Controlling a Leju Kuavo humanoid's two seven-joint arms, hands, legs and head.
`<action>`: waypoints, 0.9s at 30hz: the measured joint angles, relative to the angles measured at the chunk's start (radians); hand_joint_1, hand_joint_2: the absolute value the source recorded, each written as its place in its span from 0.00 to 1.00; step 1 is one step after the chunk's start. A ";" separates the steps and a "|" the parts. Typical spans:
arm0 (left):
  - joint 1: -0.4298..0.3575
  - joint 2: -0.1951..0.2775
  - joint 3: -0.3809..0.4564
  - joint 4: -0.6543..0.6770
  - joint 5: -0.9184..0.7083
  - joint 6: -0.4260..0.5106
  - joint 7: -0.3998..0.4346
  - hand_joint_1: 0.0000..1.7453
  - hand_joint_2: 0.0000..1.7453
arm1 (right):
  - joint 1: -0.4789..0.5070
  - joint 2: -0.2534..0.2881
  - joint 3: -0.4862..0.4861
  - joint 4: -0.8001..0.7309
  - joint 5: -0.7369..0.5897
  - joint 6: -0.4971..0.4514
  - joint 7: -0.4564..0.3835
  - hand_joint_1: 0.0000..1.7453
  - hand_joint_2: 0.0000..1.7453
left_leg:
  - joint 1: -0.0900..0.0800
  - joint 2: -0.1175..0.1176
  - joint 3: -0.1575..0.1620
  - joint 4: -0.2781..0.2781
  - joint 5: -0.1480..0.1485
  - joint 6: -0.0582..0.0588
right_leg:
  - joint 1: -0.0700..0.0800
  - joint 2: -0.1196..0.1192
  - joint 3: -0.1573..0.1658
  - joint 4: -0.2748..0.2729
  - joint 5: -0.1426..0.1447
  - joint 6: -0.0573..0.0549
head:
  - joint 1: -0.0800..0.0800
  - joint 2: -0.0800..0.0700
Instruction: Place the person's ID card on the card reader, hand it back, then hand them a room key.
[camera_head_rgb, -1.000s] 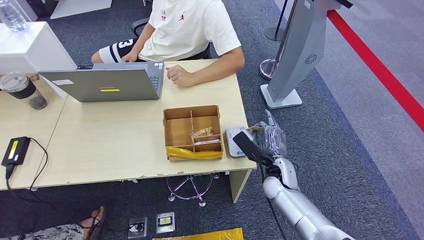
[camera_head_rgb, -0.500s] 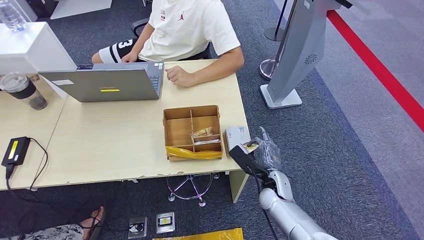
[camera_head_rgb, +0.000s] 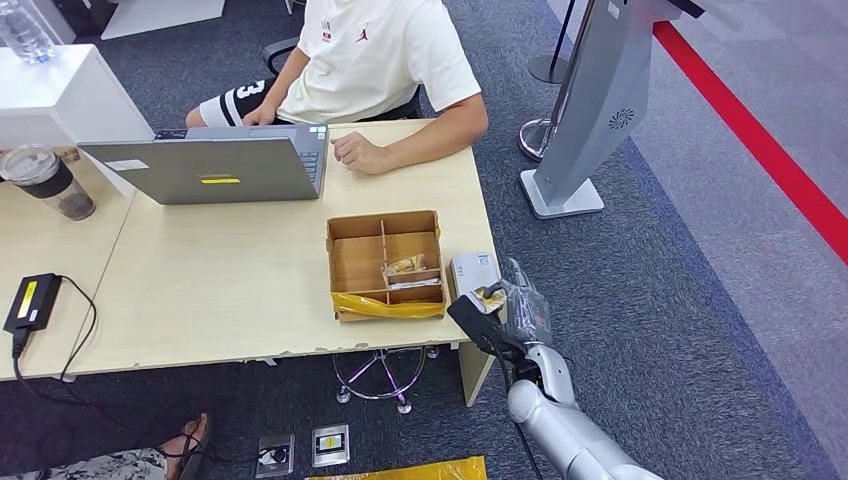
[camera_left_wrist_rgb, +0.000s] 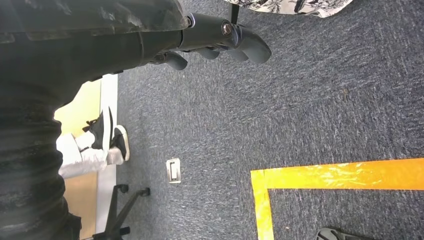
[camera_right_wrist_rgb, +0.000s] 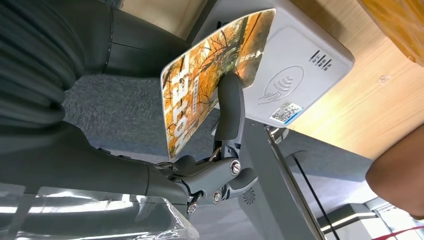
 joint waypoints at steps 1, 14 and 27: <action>0.000 0.000 0.000 0.000 0.000 0.000 0.000 0.00 1.00 | -0.001 0.000 0.000 0.001 -0.001 -0.001 0.000 1.00 1.00 | 0.000 0.000 0.000 0.000 0.000 0.000 | 0.000 0.000 0.000 0.000 0.000 0.000 | 0.000 0.000; 0.000 0.000 0.000 0.000 0.004 -0.001 0.002 0.00 1.00 | -0.015 0.005 0.000 -0.006 -0.073 -0.030 -0.044 1.00 1.00 | 0.000 0.000 0.000 0.000 0.000 0.000 | 0.000 0.000 0.000 0.000 0.000 0.000 | 0.000 0.000; 0.001 0.000 0.000 0.000 0.002 -0.006 0.002 0.00 1.00 | -0.005 -0.002 -0.065 -0.146 0.106 -0.085 -0.009 1.00 1.00 | 0.000 0.000 0.000 0.000 0.000 0.000 | 0.000 0.000 0.000 0.000 0.000 0.000 | 0.000 0.000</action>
